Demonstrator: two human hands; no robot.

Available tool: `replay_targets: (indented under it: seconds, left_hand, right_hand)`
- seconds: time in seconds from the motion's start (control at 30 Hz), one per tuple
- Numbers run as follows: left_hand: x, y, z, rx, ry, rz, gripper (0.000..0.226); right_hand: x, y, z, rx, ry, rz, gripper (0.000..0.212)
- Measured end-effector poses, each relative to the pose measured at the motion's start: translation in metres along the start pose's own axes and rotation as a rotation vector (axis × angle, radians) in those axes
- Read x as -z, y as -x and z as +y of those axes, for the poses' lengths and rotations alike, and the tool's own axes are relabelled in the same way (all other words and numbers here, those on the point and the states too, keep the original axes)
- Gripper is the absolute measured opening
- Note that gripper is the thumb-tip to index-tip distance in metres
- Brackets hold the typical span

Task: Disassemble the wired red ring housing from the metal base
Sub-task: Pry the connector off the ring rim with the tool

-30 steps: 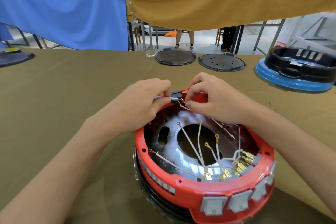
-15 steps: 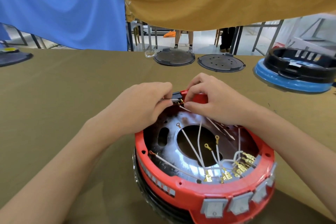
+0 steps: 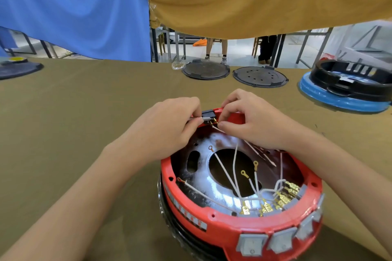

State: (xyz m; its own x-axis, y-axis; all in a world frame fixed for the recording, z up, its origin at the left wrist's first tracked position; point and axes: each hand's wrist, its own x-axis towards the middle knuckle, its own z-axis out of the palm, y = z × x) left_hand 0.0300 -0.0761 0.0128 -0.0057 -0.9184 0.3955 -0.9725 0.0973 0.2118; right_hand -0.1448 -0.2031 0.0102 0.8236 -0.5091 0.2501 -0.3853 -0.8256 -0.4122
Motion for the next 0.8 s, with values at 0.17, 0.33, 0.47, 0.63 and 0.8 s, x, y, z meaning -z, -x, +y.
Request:
replay_targets:
  seconds: [0.17,0.33,0.47,0.63,0.8]
  left_hand:
    - [-0.001,0.000,0.011,0.034,-0.085,-0.014,0.019]
    - [-0.003,-0.004,0.014,0.019,-0.231,-0.039,0.021]
    - [0.001,-0.005,0.003,-0.043,-0.051,-0.039,0.016]
    - [0.000,-0.007,-0.004,-0.042,0.088,-0.018,0.013]
    - [-0.004,-0.007,-0.005,-0.024,0.134,0.038,0.014]
  right_hand:
    - [0.000,0.000,0.000,0.002,-0.006,-0.012,0.011]
    - [0.001,-0.001,0.000,0.003,0.000,-0.024,0.011]
    - [0.001,-0.001,0.000,-0.005,-0.005,-0.020,0.011]
    - [0.000,-0.001,-0.002,-0.027,0.016,0.002,0.010]
    - [0.002,-0.004,-0.013,-0.059,0.085,-0.020,0.016]
